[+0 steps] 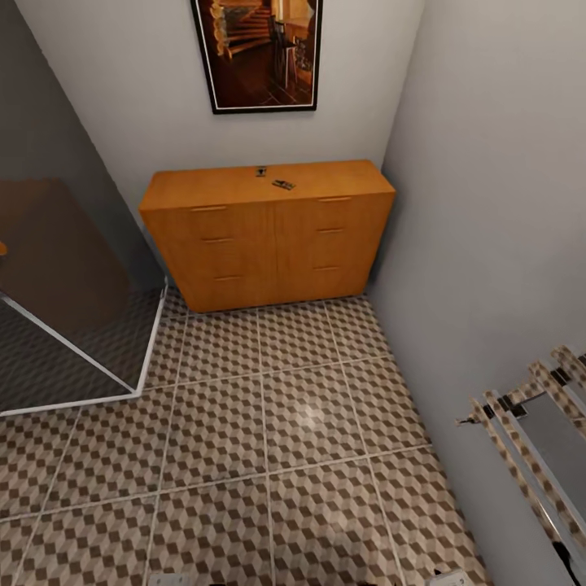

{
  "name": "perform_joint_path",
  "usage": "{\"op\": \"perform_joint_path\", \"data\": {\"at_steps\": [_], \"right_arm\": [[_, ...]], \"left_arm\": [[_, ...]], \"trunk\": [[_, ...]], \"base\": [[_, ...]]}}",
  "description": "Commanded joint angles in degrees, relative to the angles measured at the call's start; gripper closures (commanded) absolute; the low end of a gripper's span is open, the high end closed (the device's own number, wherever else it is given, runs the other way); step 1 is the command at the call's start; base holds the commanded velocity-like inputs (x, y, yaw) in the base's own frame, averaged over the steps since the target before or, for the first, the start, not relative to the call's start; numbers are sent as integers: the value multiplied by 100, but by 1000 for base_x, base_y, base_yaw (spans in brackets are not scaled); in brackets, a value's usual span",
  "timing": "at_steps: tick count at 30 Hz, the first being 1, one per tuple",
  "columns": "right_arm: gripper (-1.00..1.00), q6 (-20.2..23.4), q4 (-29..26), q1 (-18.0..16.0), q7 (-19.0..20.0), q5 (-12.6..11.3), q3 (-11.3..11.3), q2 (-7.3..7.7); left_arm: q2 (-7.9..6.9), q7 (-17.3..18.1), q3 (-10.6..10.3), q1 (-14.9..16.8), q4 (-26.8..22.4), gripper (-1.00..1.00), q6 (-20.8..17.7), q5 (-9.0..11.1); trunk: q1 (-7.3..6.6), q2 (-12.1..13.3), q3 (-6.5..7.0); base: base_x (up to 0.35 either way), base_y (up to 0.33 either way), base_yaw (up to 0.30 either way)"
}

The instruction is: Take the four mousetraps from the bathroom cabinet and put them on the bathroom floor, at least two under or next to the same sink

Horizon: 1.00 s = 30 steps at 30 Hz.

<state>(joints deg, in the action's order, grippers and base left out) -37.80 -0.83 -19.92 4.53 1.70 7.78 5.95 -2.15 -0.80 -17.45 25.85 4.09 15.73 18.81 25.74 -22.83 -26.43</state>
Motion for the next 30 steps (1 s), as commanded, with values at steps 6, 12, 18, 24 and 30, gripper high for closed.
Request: {"op": "perform_joint_path", "data": {"at_steps": [6,12,18,24,30], "right_arm": [[-100,-17,4,-3,1,15,5,-30],[-100,-18,3,-3,3,15,5,-39],[-100,-17,4,-3,1,15,5,-41],[-100,-17,4,-3,3,15,5,-41],[-100,-17,4,-3,3,15,5,-41]], "left_arm": [[4,-8,-50,8,22,-100,36,26],[4,-8,-49,8,22,-100,36,26],[4,-8,-48,8,22,-100,36,26],[4,-8,-48,8,23,-100,36,26],[5,-8,-48,8,22,-100,36,26]], "trunk": [[4,-9,-8],[4,-9,-20],[4,-9,-28],[4,-9,-29],[4,-9,-29]], "base": [[158,-1,101],[153,-43,164],[148,-43,71],[147,-21,7],[147,-76,1]]}}
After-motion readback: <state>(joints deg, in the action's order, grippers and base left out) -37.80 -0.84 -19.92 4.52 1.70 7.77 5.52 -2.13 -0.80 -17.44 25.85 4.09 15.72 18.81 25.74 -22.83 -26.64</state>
